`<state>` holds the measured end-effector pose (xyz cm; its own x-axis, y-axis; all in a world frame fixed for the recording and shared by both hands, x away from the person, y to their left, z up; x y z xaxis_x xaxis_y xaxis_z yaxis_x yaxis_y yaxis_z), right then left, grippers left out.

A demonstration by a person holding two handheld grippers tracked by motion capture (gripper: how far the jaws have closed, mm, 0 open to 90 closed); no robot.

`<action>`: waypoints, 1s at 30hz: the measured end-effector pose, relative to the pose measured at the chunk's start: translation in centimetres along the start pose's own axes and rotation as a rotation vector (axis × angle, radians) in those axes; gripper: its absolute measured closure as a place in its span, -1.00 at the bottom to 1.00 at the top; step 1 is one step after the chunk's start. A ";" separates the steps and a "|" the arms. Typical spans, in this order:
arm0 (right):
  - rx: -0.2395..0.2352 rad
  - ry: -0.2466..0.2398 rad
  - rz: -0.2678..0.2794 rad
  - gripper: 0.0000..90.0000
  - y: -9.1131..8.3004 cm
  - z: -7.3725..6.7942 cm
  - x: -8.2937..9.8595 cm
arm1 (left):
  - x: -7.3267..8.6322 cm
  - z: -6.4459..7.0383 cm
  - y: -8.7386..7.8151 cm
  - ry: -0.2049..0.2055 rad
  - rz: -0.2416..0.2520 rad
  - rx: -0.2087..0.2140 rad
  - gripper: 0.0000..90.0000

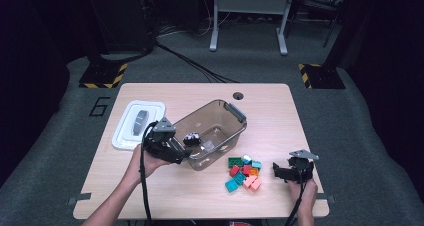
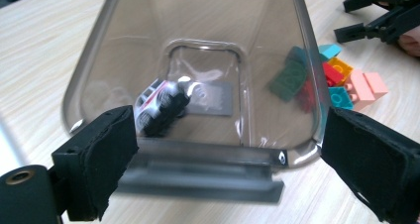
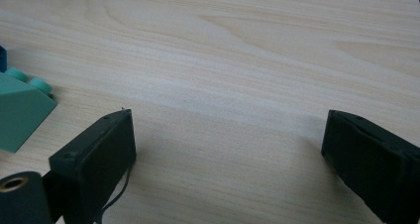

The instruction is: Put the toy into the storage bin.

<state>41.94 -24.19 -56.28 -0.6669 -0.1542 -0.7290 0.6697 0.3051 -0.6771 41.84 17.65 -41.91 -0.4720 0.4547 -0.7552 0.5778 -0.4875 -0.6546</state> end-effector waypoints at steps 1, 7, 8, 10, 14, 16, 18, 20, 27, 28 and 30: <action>0.000 0.000 0.000 -0.87 0.0 0.0 0.0 | 0.3 -0.4 -0.4 -0.006 0.007 -0.009 -0.86; 0.000 0.000 0.000 -0.87 0.0 0.0 0.0 | 2.5 -2.4 -2.0 -0.034 0.009 -0.064 -0.92; 0.000 -0.001 0.000 -0.87 0.0 0.0 0.0 | 2.8 -2.6 -2.2 -0.041 0.007 -0.068 -0.93; 0.002 0.000 0.000 -0.87 0.0 0.0 0.0 | 3.8 -3.4 -2.5 -0.054 0.016 -0.094 -0.94; 0.003 -0.002 0.000 -0.87 0.0 0.0 0.0 | 5.8 -4.5 -2.8 -0.093 0.015 -0.123 -0.97; 0.005 -0.001 0.000 -0.87 0.0 0.0 0.0 | 6.8 -5.0 -2.6 -0.114 0.008 -0.132 -0.99; 0.003 -0.001 0.001 -0.87 0.0 -0.1 0.0 | 8.1 -5.6 -2.4 -0.144 0.002 -0.148 -1.00; 0.003 -0.005 0.001 -0.87 0.0 -0.1 0.0 | 9.2 -6.1 -2.1 -0.154 -0.011 -0.168 -1.00; 0.008 -0.013 -0.011 -0.91 -0.1 -0.3 0.0 | 13.1 -7.3 -0.7 -0.218 -0.052 -0.218 -1.00; 0.007 -0.011 -0.015 -0.93 -0.1 -0.3 0.1 | 13.6 -7.4 -0.6 -0.227 -0.053 -0.224 -1.00; 0.005 -0.004 -0.028 -0.98 -0.1 -0.4 0.1 | 14.3 -7.7 -0.3 -0.228 -0.066 -0.242 -1.00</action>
<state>41.67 -23.88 -56.26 -0.6839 -0.1667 -0.7103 0.6525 0.2958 -0.6977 40.03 30.02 -52.26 -0.6345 0.2879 -0.7174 0.6696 -0.2590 -0.6961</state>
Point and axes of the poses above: each handheld gripper's, and its own axes: y roughly forward along the jaws, x roughly out of its underside, z roughly to its right, the point moved 5 cm from there along y, roughly forward along the jaws, and after that the axes turned 8 degrees about -x, right-handed, at the moved point
